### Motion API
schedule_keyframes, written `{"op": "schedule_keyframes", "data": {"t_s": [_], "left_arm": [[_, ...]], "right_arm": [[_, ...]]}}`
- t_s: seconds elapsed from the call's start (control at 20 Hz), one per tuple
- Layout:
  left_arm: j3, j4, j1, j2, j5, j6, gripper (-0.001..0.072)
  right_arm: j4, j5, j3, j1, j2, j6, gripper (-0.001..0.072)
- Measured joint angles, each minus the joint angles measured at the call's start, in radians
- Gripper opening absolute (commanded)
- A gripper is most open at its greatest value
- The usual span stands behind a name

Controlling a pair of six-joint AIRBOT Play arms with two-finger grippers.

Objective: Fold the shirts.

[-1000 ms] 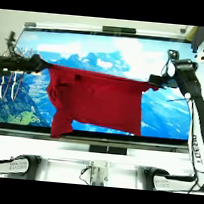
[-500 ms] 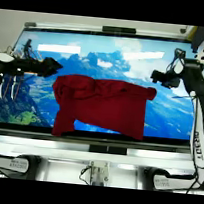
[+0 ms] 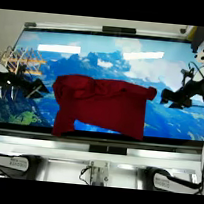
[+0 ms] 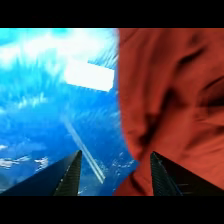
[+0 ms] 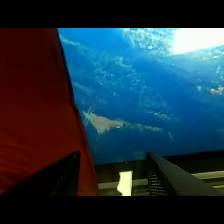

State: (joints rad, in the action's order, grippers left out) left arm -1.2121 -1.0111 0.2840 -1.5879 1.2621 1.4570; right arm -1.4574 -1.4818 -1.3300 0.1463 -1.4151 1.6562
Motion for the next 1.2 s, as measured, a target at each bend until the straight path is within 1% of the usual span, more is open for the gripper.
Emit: {"op": "schedule_keyframes", "data": {"t_s": [0.1, 0.2, 0.25, 0.3, 0.35, 0.4, 0.5, 0.65, 0.75, 0.95, 1.0, 1.05, 1.1, 1.15, 1.2], "left_arm": [[0.065, 0.019, -0.035, -0.008, -0.076, 0.005, 0.0458], [0.099, 0.042, -0.067, -0.02, -0.137, 0.007, 0.0453], [0.109, 0.062, -0.083, -0.026, -0.162, 0.012, 0.034], [0.117, 0.083, -0.098, -0.035, -0.191, 0.013, 0.0172], [0.123, 0.086, -0.109, -0.042, -0.21, 0.013, 0.0079], [0.127, 0.095, -0.113, -0.047, -0.223, 0.013, 0.0036], [0.128, 0.101, -0.116, -0.051, -0.242, 0.012, 0.0035], [0.117, 0.095, -0.094, -0.052, -0.231, -0.016, 0.0034], [0.11, 0.075, -0.077, -0.04, -0.206, -0.043, 0.0034], [0.103, 0.089, -0.062, 0.002, -0.16, -0.072, 0.0034], [0.101, 0.095, -0.059, 0.013, -0.153, -0.076, 0.0035], [0.101, 0.094, -0.058, 0.021, -0.152, -0.079, 0.0035], [0.1, 0.094, -0.057, 0.029, -0.146, -0.082, 0.0034], [0.099, 0.096, -0.056, 0.037, -0.141, -0.086, 0.0035], [0.098, 0.096, -0.056, 0.045, -0.137, -0.093, 0.0034]], "right_arm": [[0.026, -0.002, 0.035, 0.004, 0.01, -0.006, 0.0523], [0.053, -0.002, 0.053, 0.004, 0.016, -0.011, 0.0525], [0.06, -0.003, 0.059, 0.006, 0.018, -0.012, 0.0589], [0.061, -0.005, 0.063, 0.007, 0.02, -0.012, 0.0665], [0.066, -0.007, 0.069, 0.008, 0.02, -0.014, 0.0665], [0.072, -0.011, 0.08, 0.008, 0.022, -0.015, 0.0665], [0.077, -0.012, 0.129, 0.006, 0.022, -0.019, 0.0664], [0.148, 0.005, 0.262, 0.008, 0.022, -0.051, 0.0664], [0.207, 0.043, 0.353, 0.006, 0.022, -0.073, 0.066], [0.308, 0.13, 0.487, 0.006, 0.022, -0.091, 0.0658], [0.328, 0.148, 0.509, 0.006, 0.022, -0.094, 0.0615], [0.349, 0.17, 0.532, 0.006, 0.022, -0.095, 0.0546], [0.371, 0.18, 0.548, 0.003, 0.023, -0.095, 0.0507], [0.39, 0.193, 0.562, -0.008, 0.023, -0.095, 0.0422], [0.406, 0.213, 0.571, -0.024, 0.023, -0.098, 0.0239]]}}
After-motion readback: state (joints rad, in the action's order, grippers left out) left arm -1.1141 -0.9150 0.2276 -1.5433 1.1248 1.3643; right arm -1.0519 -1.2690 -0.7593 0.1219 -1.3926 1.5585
